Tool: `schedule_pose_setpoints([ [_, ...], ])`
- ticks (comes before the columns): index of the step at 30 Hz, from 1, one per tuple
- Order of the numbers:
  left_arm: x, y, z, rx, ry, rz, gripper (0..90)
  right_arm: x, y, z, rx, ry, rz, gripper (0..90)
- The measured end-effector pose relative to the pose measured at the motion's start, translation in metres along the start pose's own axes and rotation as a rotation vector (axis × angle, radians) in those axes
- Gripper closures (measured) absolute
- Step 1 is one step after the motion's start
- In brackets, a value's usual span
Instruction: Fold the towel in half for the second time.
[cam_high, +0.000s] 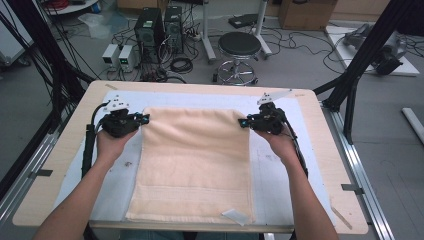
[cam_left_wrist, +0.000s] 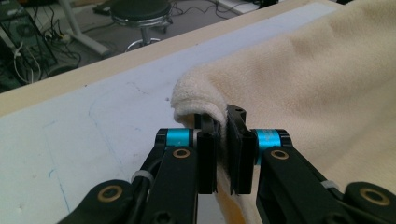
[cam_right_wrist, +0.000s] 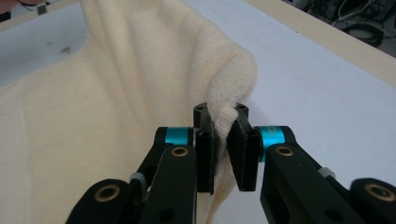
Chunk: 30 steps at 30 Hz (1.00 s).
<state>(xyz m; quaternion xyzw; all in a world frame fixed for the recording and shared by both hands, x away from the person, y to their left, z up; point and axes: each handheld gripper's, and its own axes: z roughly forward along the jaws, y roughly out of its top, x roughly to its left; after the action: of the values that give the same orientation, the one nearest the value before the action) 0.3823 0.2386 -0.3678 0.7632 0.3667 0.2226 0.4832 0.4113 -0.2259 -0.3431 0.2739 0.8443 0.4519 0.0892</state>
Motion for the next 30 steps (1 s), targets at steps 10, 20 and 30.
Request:
schedule_pose_setpoints([
  [10,-0.037,-0.05,-0.049,-0.009,-0.066,0.08,82.6,0.058,-0.036,-0.026,0.006,0.056,-0.083,81.8],
  [20,-0.045,-0.094,-0.066,0.095,-0.156,0.039,76.5,0.085,-0.089,-0.018,0.075,0.087,-0.076,75.3],
  [30,-0.042,-0.095,-0.079,0.089,-0.161,0.01,48.3,0.084,-0.1,-0.029,0.045,0.056,-0.033,52.8],
])
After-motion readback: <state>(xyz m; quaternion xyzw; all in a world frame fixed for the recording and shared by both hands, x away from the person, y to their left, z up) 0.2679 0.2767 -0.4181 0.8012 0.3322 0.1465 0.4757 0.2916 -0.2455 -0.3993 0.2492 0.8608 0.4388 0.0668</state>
